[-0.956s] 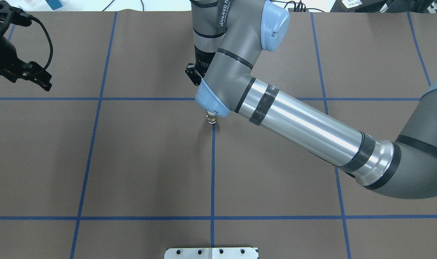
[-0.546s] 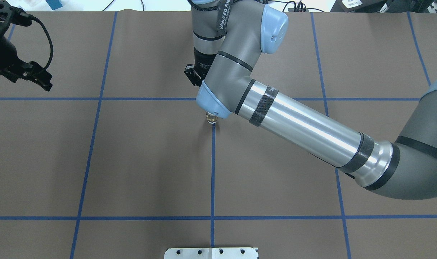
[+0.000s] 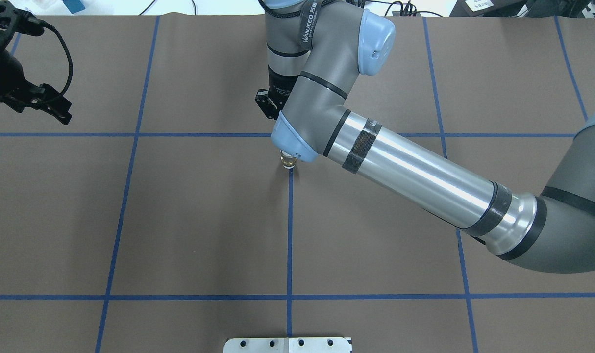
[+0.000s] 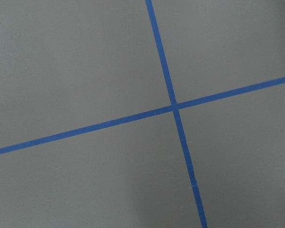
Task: Assemble PPR valve and pipe with both arms
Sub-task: 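Lower the chrome fitting onto the valve's white socket and press it in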
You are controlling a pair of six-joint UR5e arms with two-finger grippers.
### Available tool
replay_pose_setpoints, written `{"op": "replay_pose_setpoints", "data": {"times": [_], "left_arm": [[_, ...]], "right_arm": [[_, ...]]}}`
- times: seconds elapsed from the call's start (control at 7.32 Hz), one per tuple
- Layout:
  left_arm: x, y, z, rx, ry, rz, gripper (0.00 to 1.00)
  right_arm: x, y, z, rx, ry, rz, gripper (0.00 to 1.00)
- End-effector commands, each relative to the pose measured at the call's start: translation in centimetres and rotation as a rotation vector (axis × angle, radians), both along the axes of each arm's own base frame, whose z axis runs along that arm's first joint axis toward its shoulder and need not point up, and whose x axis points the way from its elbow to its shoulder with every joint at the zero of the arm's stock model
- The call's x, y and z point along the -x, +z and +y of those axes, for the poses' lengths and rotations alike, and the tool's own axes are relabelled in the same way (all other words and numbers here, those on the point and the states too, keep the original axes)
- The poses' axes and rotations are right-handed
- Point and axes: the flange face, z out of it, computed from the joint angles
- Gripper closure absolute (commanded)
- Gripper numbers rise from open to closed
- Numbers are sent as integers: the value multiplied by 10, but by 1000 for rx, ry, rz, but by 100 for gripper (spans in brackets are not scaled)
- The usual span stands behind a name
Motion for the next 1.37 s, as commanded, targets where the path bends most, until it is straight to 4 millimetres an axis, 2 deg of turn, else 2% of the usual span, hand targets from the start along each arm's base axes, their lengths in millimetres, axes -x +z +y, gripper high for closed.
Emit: {"op": "replay_pose_setpoints", "data": {"times": [0.0, 0.55, 1.23], "left_arm": [[-1, -2, 0, -1, 0, 1, 0], [-2, 1, -2, 3, 2, -2, 0], [-5, 4, -3, 13, 2, -5, 0]], "right_arm": [[2, 12, 0, -7, -1, -8, 100], [1, 0, 3, -13, 2, -23, 100], [7, 1, 10, -15, -10, -23, 100]]}}
